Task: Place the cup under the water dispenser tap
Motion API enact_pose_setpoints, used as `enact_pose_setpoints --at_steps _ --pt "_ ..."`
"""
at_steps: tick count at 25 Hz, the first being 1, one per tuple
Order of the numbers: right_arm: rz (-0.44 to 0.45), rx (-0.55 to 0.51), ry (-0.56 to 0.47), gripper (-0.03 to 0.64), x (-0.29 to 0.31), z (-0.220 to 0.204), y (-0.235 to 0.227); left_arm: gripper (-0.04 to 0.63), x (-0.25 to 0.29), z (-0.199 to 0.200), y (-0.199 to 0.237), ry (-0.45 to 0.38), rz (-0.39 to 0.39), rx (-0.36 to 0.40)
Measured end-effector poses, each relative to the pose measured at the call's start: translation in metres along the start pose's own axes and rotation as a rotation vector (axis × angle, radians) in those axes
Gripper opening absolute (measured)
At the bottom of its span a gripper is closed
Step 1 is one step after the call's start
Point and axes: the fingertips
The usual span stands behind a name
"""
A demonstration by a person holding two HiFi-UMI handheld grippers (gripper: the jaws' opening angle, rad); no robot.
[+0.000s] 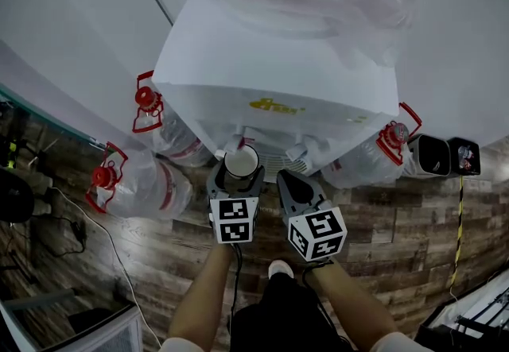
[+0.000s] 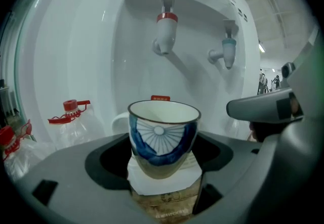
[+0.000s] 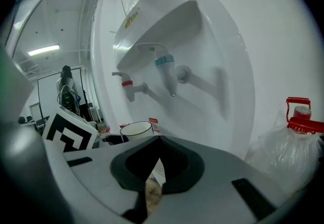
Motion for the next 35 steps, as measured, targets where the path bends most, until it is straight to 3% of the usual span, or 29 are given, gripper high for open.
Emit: enact_pose_setpoints --at_steps 22,30,35 --pt "-0.022 0.039 0.009 0.020 -0.009 -0.016 -0.016 0.416 0.027 -0.010 -0.009 -0.023 0.013 -0.041" --pt "-0.020 0.046 0.016 0.020 -0.016 -0.010 -0.004 0.417 0.015 -0.008 -0.005 -0.010 0.023 -0.052" --pt "-0.032 0.053 0.023 0.020 -0.039 0.006 0.015 0.416 -0.020 0.004 -0.002 0.000 0.018 -0.048"
Point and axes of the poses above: the fingertips, and each gripper's own axes: x forward along the fingers, y to its left, z out of its top, and after that the axes turned 15 degrees about z, right-handed
